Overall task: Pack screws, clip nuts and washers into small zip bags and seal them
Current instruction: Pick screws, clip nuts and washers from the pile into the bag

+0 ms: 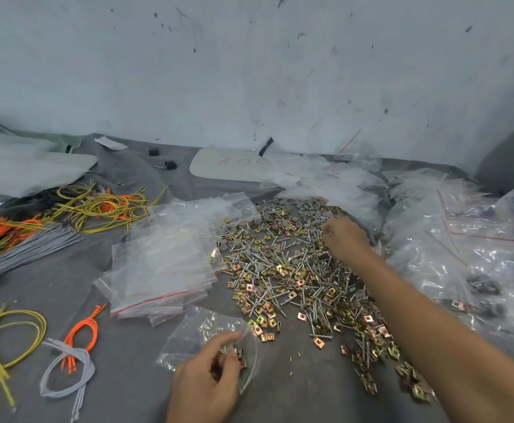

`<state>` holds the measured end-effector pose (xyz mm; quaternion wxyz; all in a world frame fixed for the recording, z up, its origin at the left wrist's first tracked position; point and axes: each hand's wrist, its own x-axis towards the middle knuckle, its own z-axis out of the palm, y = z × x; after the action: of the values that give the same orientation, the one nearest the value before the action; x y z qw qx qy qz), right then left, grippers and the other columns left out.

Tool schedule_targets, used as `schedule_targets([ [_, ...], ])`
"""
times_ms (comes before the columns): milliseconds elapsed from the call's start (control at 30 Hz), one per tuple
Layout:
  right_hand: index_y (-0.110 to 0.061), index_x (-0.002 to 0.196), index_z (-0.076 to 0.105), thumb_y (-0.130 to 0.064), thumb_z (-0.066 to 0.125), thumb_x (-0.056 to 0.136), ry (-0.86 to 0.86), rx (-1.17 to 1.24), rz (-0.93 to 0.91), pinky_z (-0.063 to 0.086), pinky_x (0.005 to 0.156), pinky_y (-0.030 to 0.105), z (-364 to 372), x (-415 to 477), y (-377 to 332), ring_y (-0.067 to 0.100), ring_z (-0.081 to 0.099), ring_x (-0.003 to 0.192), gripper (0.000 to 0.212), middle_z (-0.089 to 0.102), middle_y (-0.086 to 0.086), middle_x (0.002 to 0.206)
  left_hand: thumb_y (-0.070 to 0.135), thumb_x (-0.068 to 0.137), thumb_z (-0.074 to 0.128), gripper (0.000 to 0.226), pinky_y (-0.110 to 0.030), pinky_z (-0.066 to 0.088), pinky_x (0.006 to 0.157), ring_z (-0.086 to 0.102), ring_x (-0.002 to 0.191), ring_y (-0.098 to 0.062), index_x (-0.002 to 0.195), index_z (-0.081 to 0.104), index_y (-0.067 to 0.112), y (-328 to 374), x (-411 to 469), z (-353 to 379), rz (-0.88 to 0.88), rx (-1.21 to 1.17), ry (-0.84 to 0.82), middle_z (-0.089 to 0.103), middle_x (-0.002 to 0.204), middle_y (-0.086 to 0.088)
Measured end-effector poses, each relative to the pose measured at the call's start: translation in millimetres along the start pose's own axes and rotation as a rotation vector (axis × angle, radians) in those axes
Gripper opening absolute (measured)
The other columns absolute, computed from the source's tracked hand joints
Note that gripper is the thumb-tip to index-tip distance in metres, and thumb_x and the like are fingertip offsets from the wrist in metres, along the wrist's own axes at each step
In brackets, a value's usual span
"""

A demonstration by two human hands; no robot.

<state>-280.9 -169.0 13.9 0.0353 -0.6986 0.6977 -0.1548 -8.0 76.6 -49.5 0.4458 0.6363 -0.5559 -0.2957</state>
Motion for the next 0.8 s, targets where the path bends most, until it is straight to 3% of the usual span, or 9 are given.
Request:
schedule_targets([
  [100, -0.011, 0.1, 0.07, -0.01, 0.056, 0.095, -0.129, -0.181, 0.006, 0.054, 0.079, 0.037, 5.2, 9.6, 0.8, 0.029, 0.065, 0.093, 0.014, 0.07, 0.011, 0.105, 0.014, 0.09, 0.069, 0.053, -0.01, 0.045, 0.052, 0.057, 0.049, -0.004, 0.103, 0.062, 0.065, -2.0, 1.0, 0.8, -0.006, -0.009, -0.007, 0.068, 0.061, 0.007],
  [200, -0.007, 0.089, 0.06, -0.007, 0.055, 0.094, -0.16, -0.283, -0.008, 0.048, 0.07, 0.034, 4.8, 9.8, -1.0, 0.031, 0.066, 0.089, 0.008, 0.069, 0.014, 0.098, 0.017, 0.091, 0.068, 0.05, -0.022, 0.052, 0.054, 0.059, 0.05, -0.008, 0.104, 0.063, 0.064, -3.7, 1.2, 1.2, -0.009, -0.014, -0.011, 0.068, 0.061, 0.004],
  [267, -0.008, 0.094, 0.059, -0.007, 0.055, 0.095, -0.155, -0.303, -0.029, 0.044, 0.068, 0.033, 3.6, 7.6, -0.1, 0.033, 0.065, 0.093, 0.004, 0.068, 0.015, 0.102, 0.017, 0.091, 0.066, 0.048, -0.028, 0.055, 0.055, 0.06, 0.05, -0.01, 0.105, 0.064, 0.063, -3.5, 0.4, 1.0, 0.002, -0.017, -0.008, 0.067, 0.061, 0.002],
  [367, -0.01, 0.106, 0.06, -0.011, 0.057, 0.096, -0.126, -0.297, -0.084, 0.043, 0.07, 0.034, 1.9, 1.3, 5.9, 0.032, 0.063, 0.098, 0.01, 0.067, 0.013, 0.107, 0.018, 0.09, 0.065, 0.046, -0.026, 0.054, 0.054, 0.06, 0.05, -0.01, 0.105, 0.064, 0.061, -2.3, -0.3, 0.9, 0.011, -0.014, -0.002, 0.067, 0.061, 0.002],
  [533, -0.015, 0.092, 0.058, -0.021, 0.06, 0.097, -0.13, -0.303, -0.105, 0.043, 0.066, 0.033, -1.7, -7.6, 19.7, 0.023, 0.06, 0.084, 0.008, 0.068, 0.005, 0.096, 0.017, 0.089, 0.064, 0.047, -0.027, 0.053, 0.056, 0.059, 0.051, -0.009, 0.104, 0.063, 0.062, 0.0, -0.6, 1.5, -0.014, -0.003, 0.006, 0.066, 0.06, 0.003],
  [700, -0.008, 0.1, 0.066, -0.011, 0.051, 0.102, -0.164, -0.156, -0.012, 0.053, 0.083, 0.039, -16.3, -19.6, 11.3, 0.025, 0.063, 0.092, 0.015, 0.069, 0.009, 0.102, 0.019, 0.091, 0.063, 0.044, -0.027, 0.054, 0.061, 0.061, 0.055, -0.008, 0.103, 0.063, 0.061, 3.7, -1.7, 1.6, -0.045, -0.015, 0.007, 0.067, 0.062, 0.004],
  [800, -0.019, 0.101, 0.063, -0.022, 0.054, 0.103, -0.089, 0.208, 0.001, 0.05, 0.067, 0.026, -34.0, -59.4, -12.3, 0.012, 0.063, 0.084, 0.01, 0.067, -0.003, 0.096, 0.017, 0.091, 0.063, 0.044, -0.033, 0.056, 0.063, 0.061, 0.056, -0.013, 0.103, 0.064, 0.06, 5.4, -3.1, 0.6, -0.051, -0.055, 0.018, 0.066, 0.06, 0.001],
])
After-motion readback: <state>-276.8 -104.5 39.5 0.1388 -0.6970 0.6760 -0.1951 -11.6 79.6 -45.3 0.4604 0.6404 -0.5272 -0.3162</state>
